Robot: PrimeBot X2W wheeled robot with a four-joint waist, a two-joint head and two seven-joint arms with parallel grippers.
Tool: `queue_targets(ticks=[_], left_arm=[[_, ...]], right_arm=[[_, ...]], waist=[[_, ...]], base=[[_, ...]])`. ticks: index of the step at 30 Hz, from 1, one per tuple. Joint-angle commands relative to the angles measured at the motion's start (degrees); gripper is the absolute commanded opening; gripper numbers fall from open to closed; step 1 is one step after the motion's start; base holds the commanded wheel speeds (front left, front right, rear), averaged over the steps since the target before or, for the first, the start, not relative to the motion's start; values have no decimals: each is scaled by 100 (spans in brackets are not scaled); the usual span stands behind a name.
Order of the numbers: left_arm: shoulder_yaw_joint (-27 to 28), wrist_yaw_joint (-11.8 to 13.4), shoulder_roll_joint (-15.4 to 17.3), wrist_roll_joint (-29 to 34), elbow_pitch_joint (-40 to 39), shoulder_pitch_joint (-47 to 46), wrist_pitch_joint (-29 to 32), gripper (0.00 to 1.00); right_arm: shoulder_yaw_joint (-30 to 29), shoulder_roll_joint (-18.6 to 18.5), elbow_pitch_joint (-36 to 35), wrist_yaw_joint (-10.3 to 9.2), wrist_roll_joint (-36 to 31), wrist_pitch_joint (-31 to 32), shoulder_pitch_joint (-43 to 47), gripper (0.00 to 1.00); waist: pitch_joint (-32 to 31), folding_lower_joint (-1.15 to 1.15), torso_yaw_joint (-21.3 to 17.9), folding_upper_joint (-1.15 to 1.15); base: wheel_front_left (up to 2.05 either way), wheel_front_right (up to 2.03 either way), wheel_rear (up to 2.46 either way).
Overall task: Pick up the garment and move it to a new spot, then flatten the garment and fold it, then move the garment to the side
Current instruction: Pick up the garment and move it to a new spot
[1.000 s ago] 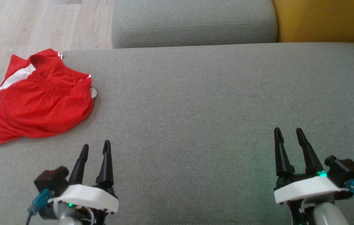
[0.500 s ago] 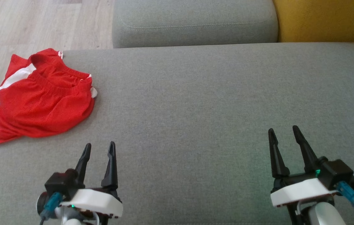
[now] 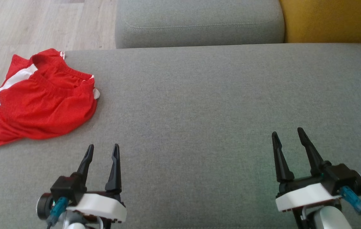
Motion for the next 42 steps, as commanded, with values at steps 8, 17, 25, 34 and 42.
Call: queue_targets(ticks=[8, 17, 25, 34, 42], left_arm=[[140, 34, 52, -31, -128, -126, -71, 100], [125, 22, 52, -44, -75, -144, -71, 100], [56, 0, 52, -8, -71, -191, -71, 100], [136, -26, 52, 82, -94, -187, -71, 100], [181, -79, 52, 139, -125, -163, -71, 100]], right_arm=[[90, -50, -102, 43, 51, -61, -176, 100], [100, -50, -129, 43, 31, -61, -173, 100], [43, -50, -229, 43, 36, -61, -102, 100], [73, -50, -279, 43, 98, -61, -71, 100], [138, -50, -262, 43, 138, -61, -90, 100]], waist=[[2, 0, -1, 0], [3, 0, 25, 0], [-16, 0, 506, 0], [-19, 0, 1571, 0], [-36, 0, 2433, 0]], base=[[0, 0, 0], [0, 0, 0], [0, 0, 0], [0, 0, 0], [0, 0, 0]])
